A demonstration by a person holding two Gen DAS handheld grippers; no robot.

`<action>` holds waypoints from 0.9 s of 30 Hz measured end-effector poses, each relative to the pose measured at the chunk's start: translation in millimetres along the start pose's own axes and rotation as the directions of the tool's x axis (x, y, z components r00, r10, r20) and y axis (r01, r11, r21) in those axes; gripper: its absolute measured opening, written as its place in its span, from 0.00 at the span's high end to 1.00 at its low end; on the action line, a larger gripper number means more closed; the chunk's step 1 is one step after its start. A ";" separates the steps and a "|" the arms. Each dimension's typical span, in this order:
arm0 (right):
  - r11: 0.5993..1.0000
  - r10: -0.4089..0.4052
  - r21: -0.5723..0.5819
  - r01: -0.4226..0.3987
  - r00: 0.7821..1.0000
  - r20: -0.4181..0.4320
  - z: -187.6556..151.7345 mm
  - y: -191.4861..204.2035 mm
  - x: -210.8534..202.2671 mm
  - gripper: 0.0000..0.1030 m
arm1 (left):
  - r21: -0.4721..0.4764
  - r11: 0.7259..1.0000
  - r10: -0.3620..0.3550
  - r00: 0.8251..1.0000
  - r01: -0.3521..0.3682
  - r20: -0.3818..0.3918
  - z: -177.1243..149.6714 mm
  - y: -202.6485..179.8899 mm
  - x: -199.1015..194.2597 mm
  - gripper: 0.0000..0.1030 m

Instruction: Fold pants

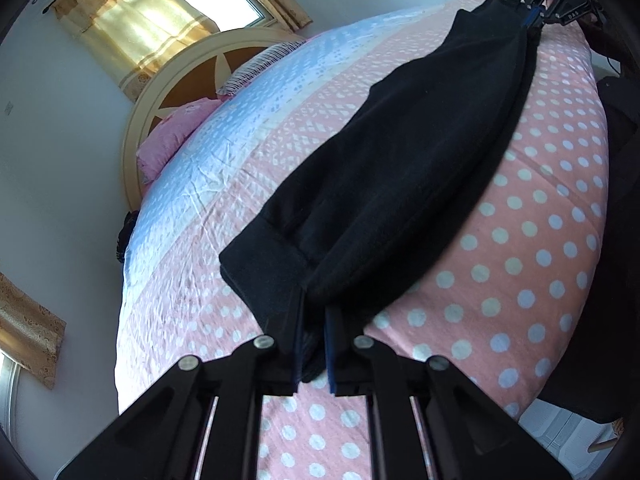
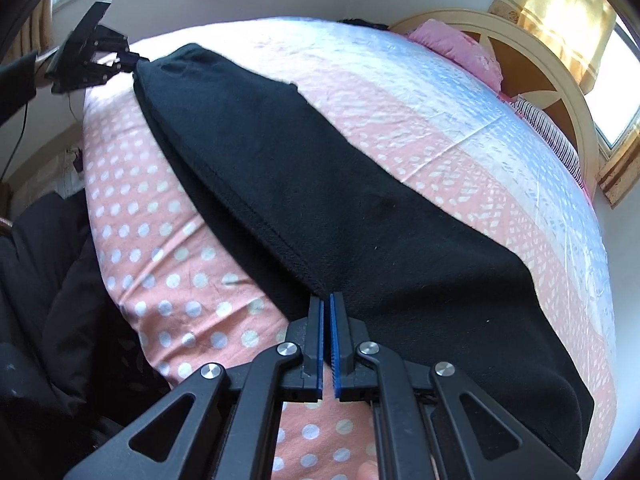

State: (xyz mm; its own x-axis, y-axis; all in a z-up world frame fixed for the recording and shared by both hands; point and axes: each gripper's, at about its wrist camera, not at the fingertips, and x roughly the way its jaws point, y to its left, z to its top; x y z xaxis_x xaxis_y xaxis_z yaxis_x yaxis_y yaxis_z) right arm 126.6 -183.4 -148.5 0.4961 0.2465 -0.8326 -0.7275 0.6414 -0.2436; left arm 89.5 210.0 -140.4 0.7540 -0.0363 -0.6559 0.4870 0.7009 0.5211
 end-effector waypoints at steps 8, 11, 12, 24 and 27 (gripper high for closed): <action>0.998 0.033 0.055 -0.034 0.999 0.030 -1.0 -8.1 -12.4 0.98 | -0.009 1.000 0.002 1.000 -0.002 -0.001 -2.2 1.2 -2.3 0.90; 0.999 0.028 0.036 -0.028 1.000 0.001 -4.8 0.1 -2.4 0.98 | -0.010 1.000 -0.006 1.000 0.005 -0.012 -4.9 -0.6 1.8 0.90; 0.999 0.026 0.043 -0.027 1.000 0.009 -4.1 -1.6 -3.5 0.98 | -0.009 1.000 -0.004 1.000 0.004 -0.011 -4.4 -1.6 2.7 0.90; 0.995 0.043 0.087 -0.045 0.999 0.021 -6.5 -8.2 -3.9 0.98 | -0.029 0.999 -0.036 0.999 0.036 0.010 -8.3 -4.9 -4.8 0.91; 0.995 0.051 0.084 -0.052 0.999 0.009 -9.5 -9.0 2.2 0.96 | -0.034 0.999 -0.021 1.000 0.021 0.010 -8.1 -4.2 -5.9 0.86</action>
State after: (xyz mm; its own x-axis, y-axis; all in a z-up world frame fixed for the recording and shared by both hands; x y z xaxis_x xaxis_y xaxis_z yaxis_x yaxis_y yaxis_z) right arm 129.8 -195.6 -152.9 0.4623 0.2858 -0.8394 -0.7098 0.6867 -0.1571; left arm 79.5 213.0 -143.1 0.7479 -0.0582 -0.6612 0.4880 0.7235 0.4883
